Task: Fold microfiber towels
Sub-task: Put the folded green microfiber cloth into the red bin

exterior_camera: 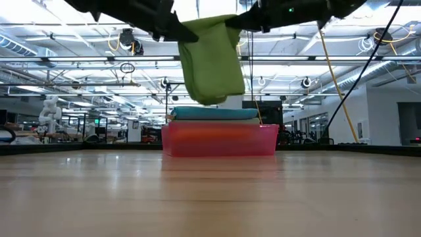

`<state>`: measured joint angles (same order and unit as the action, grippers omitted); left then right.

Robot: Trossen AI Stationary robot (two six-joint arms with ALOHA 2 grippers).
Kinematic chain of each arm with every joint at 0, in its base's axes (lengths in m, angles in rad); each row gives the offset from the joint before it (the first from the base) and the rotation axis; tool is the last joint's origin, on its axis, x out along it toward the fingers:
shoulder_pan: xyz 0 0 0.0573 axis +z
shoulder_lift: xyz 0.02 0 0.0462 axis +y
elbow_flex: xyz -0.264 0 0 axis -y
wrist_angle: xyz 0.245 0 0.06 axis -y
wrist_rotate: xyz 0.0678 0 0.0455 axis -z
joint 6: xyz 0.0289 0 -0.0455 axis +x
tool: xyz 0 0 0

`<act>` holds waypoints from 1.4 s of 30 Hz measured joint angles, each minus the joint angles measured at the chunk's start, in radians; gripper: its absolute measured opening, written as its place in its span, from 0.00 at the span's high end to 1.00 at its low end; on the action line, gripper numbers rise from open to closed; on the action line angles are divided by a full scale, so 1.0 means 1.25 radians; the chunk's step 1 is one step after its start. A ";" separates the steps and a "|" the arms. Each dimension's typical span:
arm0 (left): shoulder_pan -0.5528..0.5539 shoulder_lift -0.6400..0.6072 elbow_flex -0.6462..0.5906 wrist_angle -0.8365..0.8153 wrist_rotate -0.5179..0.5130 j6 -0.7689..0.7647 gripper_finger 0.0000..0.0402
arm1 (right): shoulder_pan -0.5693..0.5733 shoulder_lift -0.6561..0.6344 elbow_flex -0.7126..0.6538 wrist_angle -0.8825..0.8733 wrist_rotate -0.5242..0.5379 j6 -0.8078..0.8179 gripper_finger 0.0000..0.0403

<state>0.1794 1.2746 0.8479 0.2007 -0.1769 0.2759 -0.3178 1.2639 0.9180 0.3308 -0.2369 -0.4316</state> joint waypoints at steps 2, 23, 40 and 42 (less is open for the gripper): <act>0.039 -0.001 0.000 0.028 0.028 0.029 0.97 | -0.051 0.013 0.027 -0.012 -0.044 0.016 1.00; 0.252 0.014 -0.003 -0.010 0.188 0.184 0.96 | -0.203 0.212 0.204 -0.149 -0.270 0.101 1.00; 0.265 0.027 -0.002 0.051 0.159 0.211 0.98 | -0.247 0.213 0.199 -0.095 -0.227 0.100 1.00; 0.264 0.036 -0.002 0.046 0.157 0.211 0.98 | -0.248 0.217 0.199 -0.101 -0.234 0.094 1.00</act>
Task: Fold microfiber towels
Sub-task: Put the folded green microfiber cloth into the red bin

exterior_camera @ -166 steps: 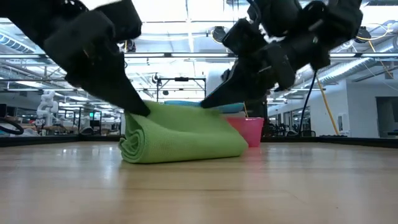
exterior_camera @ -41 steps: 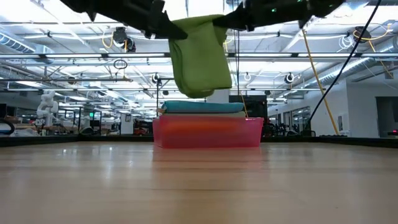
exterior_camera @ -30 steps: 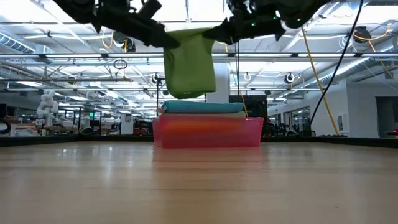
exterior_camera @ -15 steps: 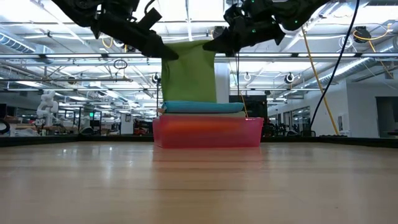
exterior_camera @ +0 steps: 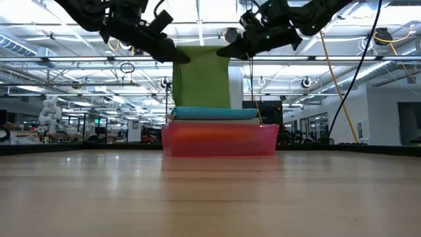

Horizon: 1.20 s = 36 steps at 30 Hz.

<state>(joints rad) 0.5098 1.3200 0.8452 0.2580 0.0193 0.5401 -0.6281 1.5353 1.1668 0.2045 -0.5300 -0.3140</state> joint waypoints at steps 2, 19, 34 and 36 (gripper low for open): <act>0.001 0.022 0.000 0.014 -0.009 0.001 0.97 | 0.001 0.008 -0.001 -0.002 0.000 -0.001 1.00; -0.096 0.054 -0.002 -0.078 -0.032 -0.062 0.99 | 0.061 -0.020 -0.001 -0.233 -0.020 -0.023 1.00; -0.145 0.057 -0.001 -0.132 0.057 -0.259 0.98 | 0.106 -0.020 0.000 -0.411 -0.020 0.030 1.00; -0.154 0.067 0.000 -0.130 0.056 -0.280 0.96 | 0.106 -0.020 0.000 -0.430 -0.021 0.030 1.00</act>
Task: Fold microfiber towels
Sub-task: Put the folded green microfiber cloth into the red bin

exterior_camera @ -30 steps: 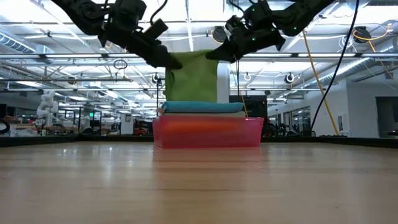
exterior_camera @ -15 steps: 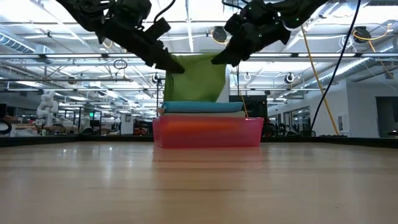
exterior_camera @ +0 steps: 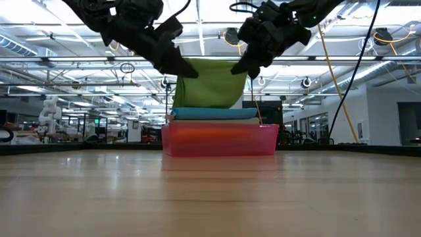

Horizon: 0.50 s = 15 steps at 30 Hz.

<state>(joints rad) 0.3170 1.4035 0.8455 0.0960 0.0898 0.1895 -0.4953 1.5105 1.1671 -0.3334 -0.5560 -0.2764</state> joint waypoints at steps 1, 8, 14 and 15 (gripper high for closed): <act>-0.003 0.002 0.000 -0.007 0.000 -0.010 0.95 | 0.000 0.000 0.000 -0.001 0.000 0.000 1.00; -0.026 0.016 0.000 -0.003 0.017 -0.072 0.99 | 0.000 0.000 0.000 -0.021 -0.098 0.001 1.00; -0.060 0.016 0.000 0.007 0.008 -0.130 0.95 | -0.003 0.000 0.000 -0.059 -0.107 -0.010 1.00; -0.062 0.016 0.000 0.010 -0.003 -0.141 0.94 | -0.004 0.000 0.000 -0.061 -0.111 -0.010 1.00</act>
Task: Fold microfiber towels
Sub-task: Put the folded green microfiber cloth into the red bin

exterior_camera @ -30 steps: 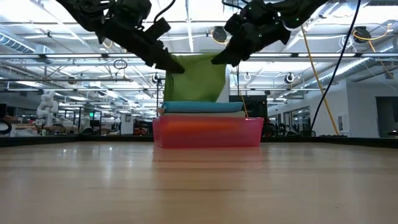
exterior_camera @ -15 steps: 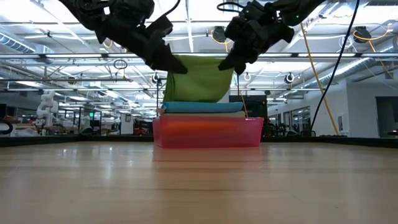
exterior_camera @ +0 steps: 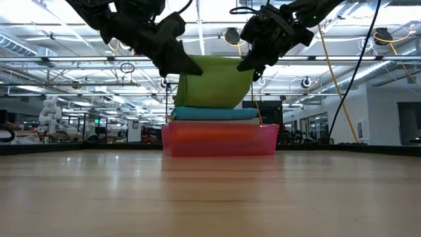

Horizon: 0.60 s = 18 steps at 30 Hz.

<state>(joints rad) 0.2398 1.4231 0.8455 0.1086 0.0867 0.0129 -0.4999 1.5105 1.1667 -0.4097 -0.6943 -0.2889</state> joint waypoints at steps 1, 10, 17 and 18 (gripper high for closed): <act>0.000 0.001 0.000 0.000 -0.010 -0.014 0.95 | 0.000 0.000 0.000 -0.003 -0.008 0.001 1.00; -0.025 0.012 0.000 0.002 -0.103 -0.070 0.96 | 0.003 0.003 0.000 -0.024 -0.009 -0.015 1.00; -0.025 0.012 0.000 -0.030 -0.149 -0.138 0.96 | 0.003 0.004 0.000 -0.007 0.023 -0.008 1.00; -0.024 0.012 0.000 -0.031 -0.151 -0.142 0.97 | 0.003 0.004 0.000 -0.001 0.033 -0.008 1.00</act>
<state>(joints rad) 0.2092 1.4384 0.8459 0.0696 -0.1020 -0.1640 -0.4961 1.5154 1.1664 -0.4110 -0.6527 -0.2985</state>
